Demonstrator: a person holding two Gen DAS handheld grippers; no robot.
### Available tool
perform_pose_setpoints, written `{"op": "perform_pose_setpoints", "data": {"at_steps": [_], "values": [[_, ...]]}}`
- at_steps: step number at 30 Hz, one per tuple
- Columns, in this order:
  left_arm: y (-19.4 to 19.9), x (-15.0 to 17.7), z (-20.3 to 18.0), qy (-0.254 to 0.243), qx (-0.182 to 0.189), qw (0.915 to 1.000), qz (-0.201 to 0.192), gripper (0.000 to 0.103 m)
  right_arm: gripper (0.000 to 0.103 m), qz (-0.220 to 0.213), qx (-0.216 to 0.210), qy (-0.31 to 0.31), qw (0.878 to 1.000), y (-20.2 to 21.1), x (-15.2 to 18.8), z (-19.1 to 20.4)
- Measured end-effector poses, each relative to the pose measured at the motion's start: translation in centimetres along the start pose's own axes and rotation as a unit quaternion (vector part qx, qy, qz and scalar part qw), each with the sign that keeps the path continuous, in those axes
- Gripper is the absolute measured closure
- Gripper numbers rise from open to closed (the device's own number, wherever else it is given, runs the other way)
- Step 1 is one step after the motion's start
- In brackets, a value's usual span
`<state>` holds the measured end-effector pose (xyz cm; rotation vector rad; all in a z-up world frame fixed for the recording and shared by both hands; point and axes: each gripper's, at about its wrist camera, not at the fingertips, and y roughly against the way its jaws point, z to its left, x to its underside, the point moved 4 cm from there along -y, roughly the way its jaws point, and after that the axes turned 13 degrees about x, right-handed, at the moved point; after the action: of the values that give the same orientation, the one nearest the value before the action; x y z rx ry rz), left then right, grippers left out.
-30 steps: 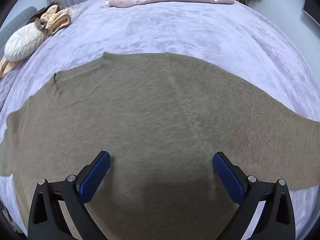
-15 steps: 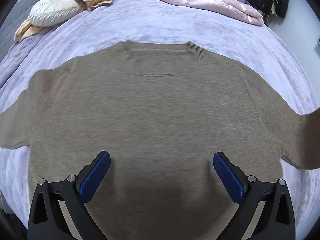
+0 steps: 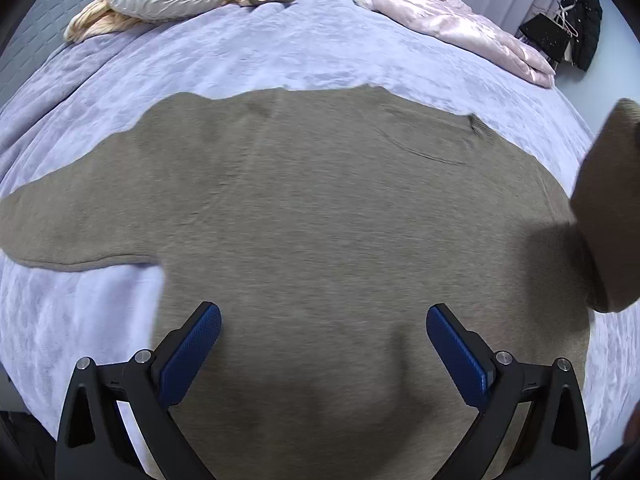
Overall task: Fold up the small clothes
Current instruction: 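Fold the held sleeve across the sweater body, then open the right gripper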
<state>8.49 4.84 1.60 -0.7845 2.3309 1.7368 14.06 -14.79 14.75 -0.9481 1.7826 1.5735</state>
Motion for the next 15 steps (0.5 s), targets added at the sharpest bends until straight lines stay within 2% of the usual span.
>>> {"op": "perform_pose_setpoints", "data": {"at_steps": [5, 15], "values": [[1.0, 0.3, 3.4, 0.023, 0.003, 0.9997, -0.006, 0.000, 0.097, 0.022, -0.004, 0.037, 0.999, -2.3, 1.7, 6.3], [1.3, 1.2, 8.3, 0.066, 0.011, 0.9978, -0.006, 0.000, 0.097, 0.076, -0.015, 0.094, 0.993, -6.2, 4.9, 15.3]]}}
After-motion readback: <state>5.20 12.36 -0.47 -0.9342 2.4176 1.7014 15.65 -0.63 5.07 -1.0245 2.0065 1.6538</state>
